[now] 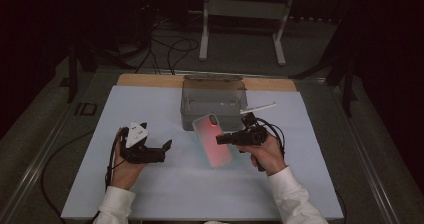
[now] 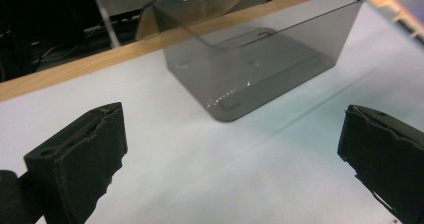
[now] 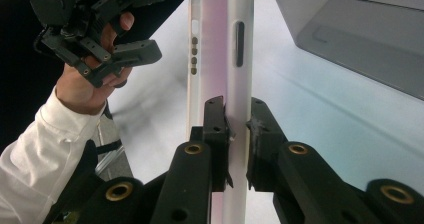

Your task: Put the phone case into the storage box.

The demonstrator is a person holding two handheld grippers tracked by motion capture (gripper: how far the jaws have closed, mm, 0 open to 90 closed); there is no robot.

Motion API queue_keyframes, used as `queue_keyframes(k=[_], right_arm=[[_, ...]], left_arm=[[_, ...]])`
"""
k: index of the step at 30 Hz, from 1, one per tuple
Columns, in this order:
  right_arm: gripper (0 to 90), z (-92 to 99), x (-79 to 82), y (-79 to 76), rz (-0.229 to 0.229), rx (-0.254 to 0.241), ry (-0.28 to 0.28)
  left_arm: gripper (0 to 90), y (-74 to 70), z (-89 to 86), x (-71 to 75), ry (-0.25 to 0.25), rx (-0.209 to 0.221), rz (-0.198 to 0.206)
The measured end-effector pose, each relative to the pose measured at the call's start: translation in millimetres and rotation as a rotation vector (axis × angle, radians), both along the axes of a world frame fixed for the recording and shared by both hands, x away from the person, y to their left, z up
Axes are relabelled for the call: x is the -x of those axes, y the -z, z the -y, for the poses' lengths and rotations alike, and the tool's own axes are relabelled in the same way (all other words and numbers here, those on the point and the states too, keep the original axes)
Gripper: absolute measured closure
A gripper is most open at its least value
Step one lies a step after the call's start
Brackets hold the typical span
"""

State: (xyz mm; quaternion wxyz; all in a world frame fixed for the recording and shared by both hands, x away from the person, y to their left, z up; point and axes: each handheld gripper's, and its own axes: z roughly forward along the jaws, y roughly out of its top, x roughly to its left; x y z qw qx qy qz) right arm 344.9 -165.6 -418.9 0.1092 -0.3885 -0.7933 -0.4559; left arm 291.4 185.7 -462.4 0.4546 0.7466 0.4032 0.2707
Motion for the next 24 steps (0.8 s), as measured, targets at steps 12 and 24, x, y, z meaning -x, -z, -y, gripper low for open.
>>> queue_keyframes(k=[12, 24], right_arm=[[81.9, -3.8, 0.4, -2.3, 0.016, 0.004, 0.013], [81.8, -6.7, 2.1, -5.9, 0.012, 0.002, 0.035]], left_arm=[[0.3, 17.8, -29.0, 21.6, -0.077, 0.015, 0.034], [0.3, 29.2, -43.4, 33.4, -0.112, 0.027, 0.029]])
